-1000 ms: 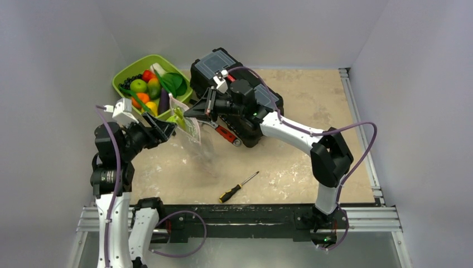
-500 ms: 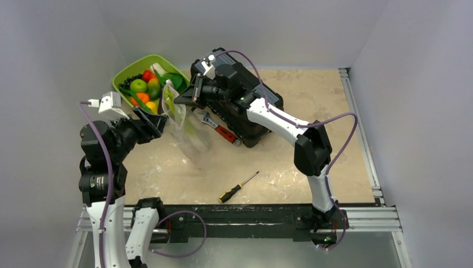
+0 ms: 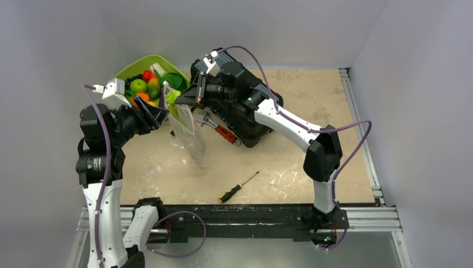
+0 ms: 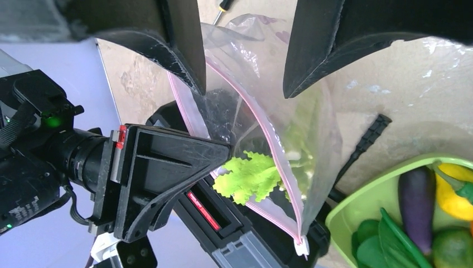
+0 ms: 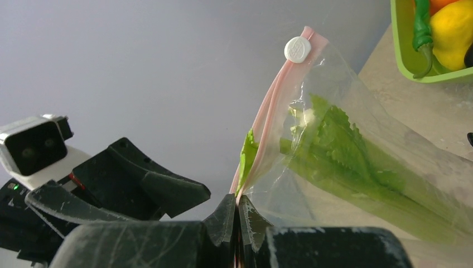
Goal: Place the food in the zip-top bag and seal the zipper
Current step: Adjust the zipper food storage bag at the center of the board.
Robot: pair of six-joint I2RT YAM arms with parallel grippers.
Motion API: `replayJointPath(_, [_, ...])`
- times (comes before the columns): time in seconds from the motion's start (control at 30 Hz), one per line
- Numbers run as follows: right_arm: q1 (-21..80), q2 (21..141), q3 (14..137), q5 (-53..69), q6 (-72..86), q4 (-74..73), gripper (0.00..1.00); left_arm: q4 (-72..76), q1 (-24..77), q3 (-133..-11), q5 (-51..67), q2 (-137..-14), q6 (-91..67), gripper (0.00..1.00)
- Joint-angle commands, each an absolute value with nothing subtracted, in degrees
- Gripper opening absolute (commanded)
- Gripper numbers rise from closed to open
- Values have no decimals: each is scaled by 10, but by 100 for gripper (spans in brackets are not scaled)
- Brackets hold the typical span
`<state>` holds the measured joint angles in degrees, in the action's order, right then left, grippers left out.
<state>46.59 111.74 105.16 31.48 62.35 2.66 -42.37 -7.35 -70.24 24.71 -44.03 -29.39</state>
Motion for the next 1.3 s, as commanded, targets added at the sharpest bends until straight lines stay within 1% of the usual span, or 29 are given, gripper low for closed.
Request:
replayJointPath(0.0, [468, 1088, 1059, 336, 613, 57, 0, -425, -72, -714, 290, -477, -296, 51])
replayJointPath(0.17, [468, 1089, 1063, 343, 607, 67, 0, -382, -71, -682, 308, -494, -293, 48])
replayJointPath(0.27, [468, 1098, 1076, 347, 606, 72, 0, -376, -71, -689, 327, -519, -289, 40])
replayJointPath(0.3, [469, 1101, 1080, 347, 606, 71, 0, -381, -71, -694, 327, -527, -283, 38])
replayJointPath(0.47, [468, 1112, 1101, 352, 592, 68, 0, -398, -71, -724, 329, -548, -257, 11])
replayJointPath(0.57, [469, 1116, 1115, 348, 551, 41, 0, -402, -71, -748, 332, -536, -250, 5])
replayJointPath(0.6, [468, 1116, 1119, 346, 538, 28, 0, -400, -71, -753, 330, -530, -250, 1])
replayJointPath(0.73, [466, 1100, 1129, 307, 515, -33, 0, -418, -71, -759, 325, -515, -279, 0])
replayJointPath(0.83, [470, 1070, 1120, 269, 510, -64, 0, -430, -71, -758, 358, -503, -314, 0])
replayJointPath(1.03, [490, 992, 1068, 208, 483, -93, 0, -411, -71, -731, 361, -421, -380, 0])
replayJointPath(1.1, [490, 992, 1061, 217, 477, -87, 0, -423, -71, -718, 333, -410, -372, 0])
replayJointPath(1.17, [478, 1011, 1084, 234, 476, -108, 0, -461, -72, -716, 301, -424, -361, 0])
replayJointPath(1.27, [483, 1011, 1117, 204, 443, -152, 0, -466, -73, -717, 352, -441, -388, 0])
